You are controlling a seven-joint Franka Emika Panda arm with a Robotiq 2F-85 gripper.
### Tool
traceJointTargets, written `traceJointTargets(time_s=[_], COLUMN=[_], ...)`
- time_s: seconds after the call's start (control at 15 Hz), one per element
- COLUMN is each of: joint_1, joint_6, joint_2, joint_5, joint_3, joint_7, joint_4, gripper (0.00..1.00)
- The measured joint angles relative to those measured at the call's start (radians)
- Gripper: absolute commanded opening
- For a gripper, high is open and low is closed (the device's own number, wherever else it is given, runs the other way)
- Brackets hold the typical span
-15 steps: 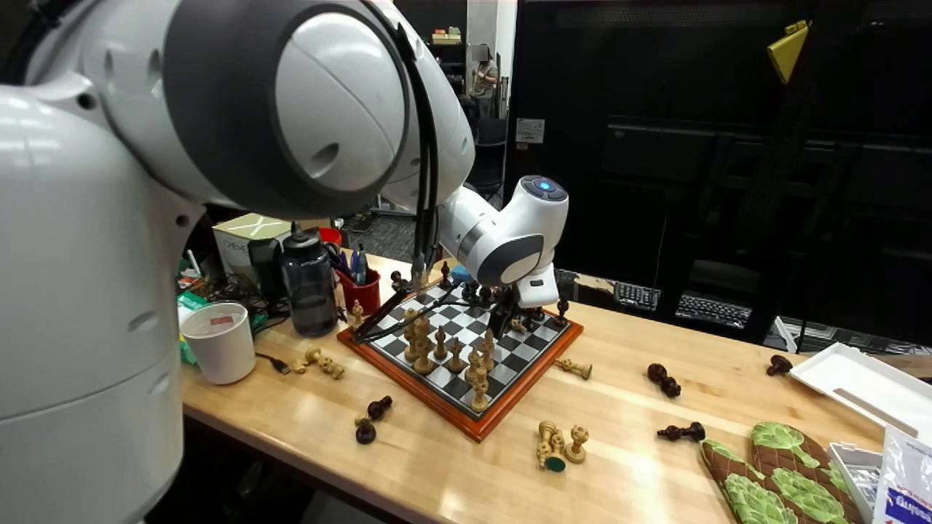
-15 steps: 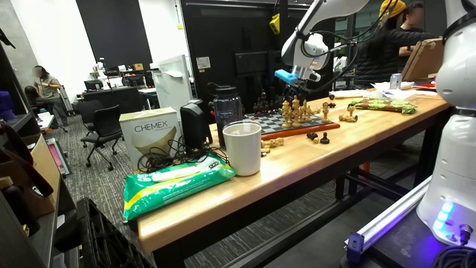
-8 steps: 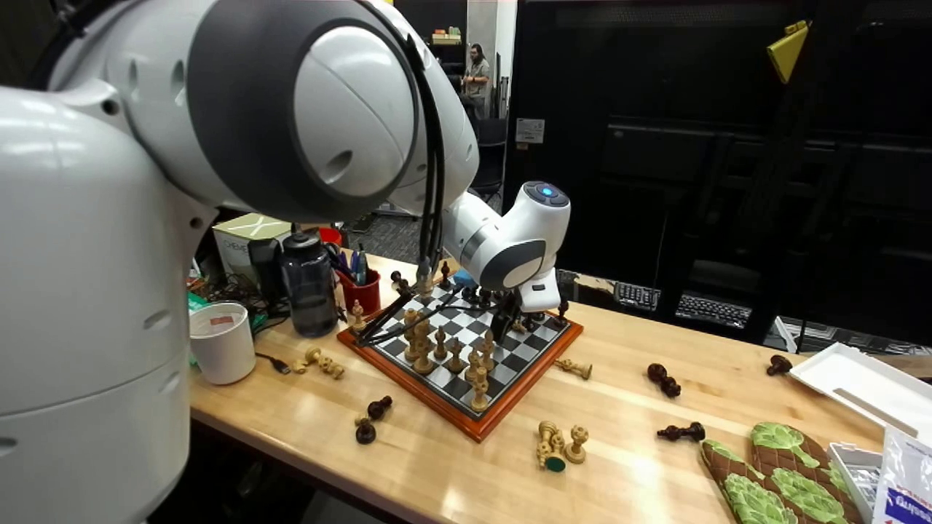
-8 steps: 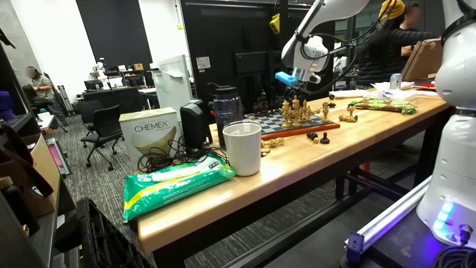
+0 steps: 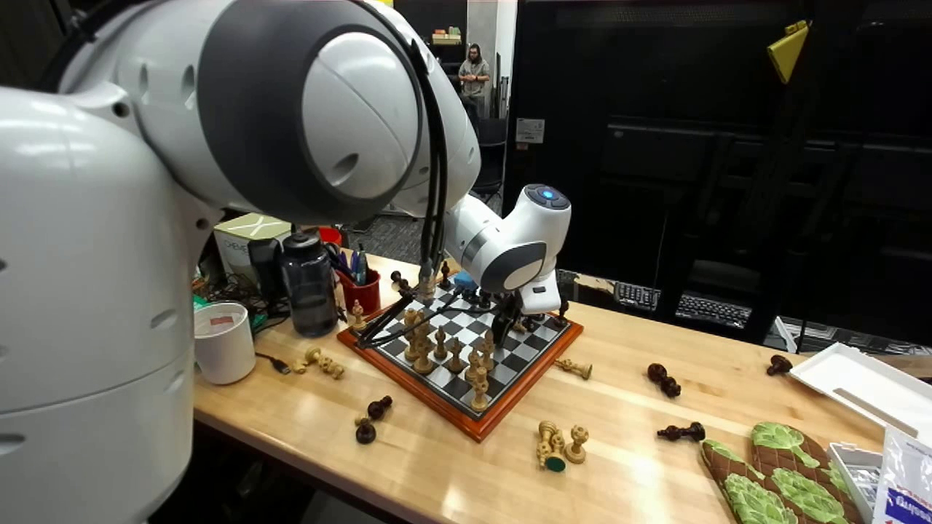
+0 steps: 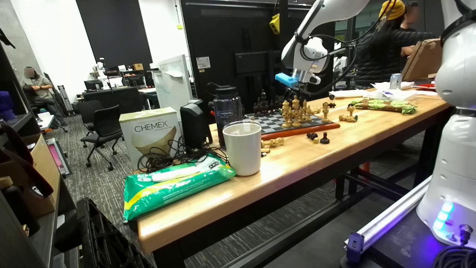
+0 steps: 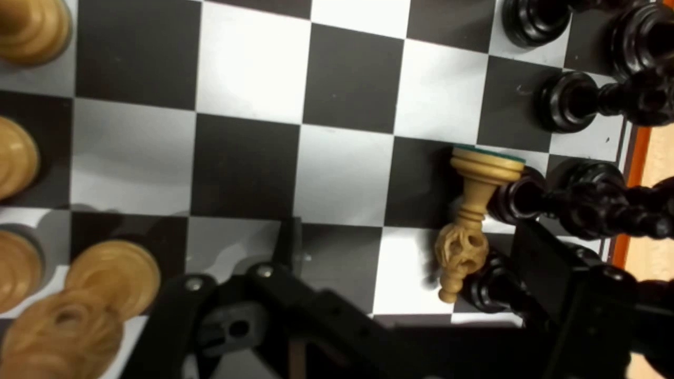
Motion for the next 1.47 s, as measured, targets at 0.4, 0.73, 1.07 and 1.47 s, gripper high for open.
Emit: traceJointTargets(time_s=[0.4, 0.73, 1.07, 1.47], joint_1=[-0.003, -0.003, -0.003, 0.007], joint_6=[-0.025, -0.04, -0.041, -0.033], joint_2=[-0.001, -0.001, -0.001, -0.005], joint_5=[0.0, 0.0, 0.0, -0.056], joint_3=[-0.001, -0.002, -0.002, -0.01], joint_7=[-0.004, -0.004, -0.006, -0.013], joint_4=[0.011, 0.019, 0.02, 0.02], gripper=[0.39, 0.01, 0.06, 0.06])
